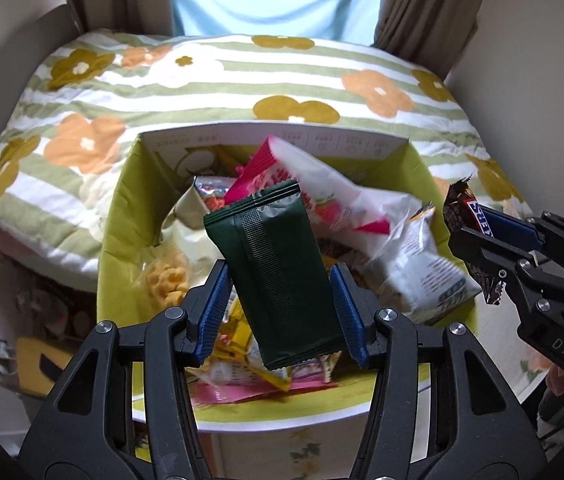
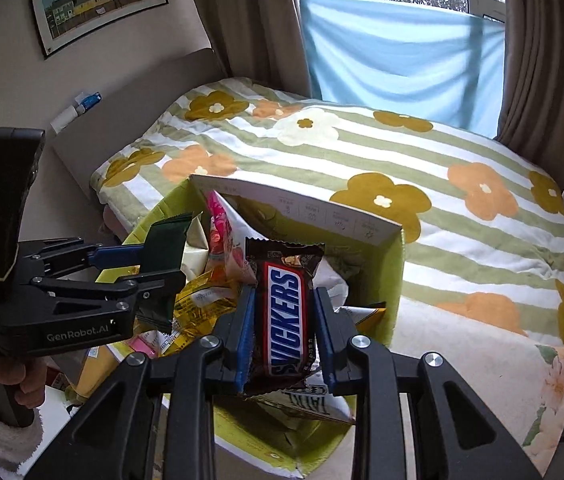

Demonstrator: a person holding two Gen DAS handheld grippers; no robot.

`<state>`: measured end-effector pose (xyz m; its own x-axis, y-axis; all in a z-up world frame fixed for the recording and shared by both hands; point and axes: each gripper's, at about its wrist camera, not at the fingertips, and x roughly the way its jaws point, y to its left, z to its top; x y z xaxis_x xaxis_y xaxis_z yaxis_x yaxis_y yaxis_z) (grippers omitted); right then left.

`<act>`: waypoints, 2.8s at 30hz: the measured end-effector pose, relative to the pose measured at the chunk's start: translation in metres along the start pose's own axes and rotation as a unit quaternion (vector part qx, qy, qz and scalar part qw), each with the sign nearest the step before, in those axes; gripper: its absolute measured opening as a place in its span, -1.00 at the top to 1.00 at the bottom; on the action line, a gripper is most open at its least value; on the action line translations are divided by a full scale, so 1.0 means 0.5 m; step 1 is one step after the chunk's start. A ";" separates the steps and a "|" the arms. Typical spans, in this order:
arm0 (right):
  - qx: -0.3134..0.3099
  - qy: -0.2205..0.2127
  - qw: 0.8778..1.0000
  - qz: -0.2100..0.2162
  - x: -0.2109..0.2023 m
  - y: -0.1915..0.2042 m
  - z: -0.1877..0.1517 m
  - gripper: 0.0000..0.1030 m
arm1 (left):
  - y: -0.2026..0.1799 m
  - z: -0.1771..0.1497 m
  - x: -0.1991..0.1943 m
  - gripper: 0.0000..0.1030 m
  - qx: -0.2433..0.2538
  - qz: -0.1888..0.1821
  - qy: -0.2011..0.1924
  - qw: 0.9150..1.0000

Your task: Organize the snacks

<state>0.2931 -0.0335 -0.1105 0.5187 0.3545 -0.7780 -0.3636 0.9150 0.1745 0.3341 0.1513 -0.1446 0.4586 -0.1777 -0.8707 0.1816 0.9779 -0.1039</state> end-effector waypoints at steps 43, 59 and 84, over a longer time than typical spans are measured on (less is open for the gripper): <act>0.074 -0.033 0.996 -0.029 -0.088 -0.024 -0.026 -0.75 | -0.035 -0.065 -0.113 -0.99 0.044 0.016 -0.071 0.996; 0.072 -0.140 0.977 -0.143 -0.466 -0.057 -0.215 -0.87 | -0.242 -0.235 -0.410 -0.99 -0.005 0.036 -0.238 0.971; 0.105 -0.195 0.952 -0.211 -0.587 -0.030 -0.391 -0.99 | -0.375 -0.415 -0.509 -0.99 0.030 0.073 -0.302 0.950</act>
<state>-0.0049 -0.1891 -0.0027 0.8470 -0.0470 -0.5295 0.0825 0.9956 0.0436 0.0028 0.0360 -0.0031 0.8948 -0.0899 -0.4373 0.1193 0.9921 0.0401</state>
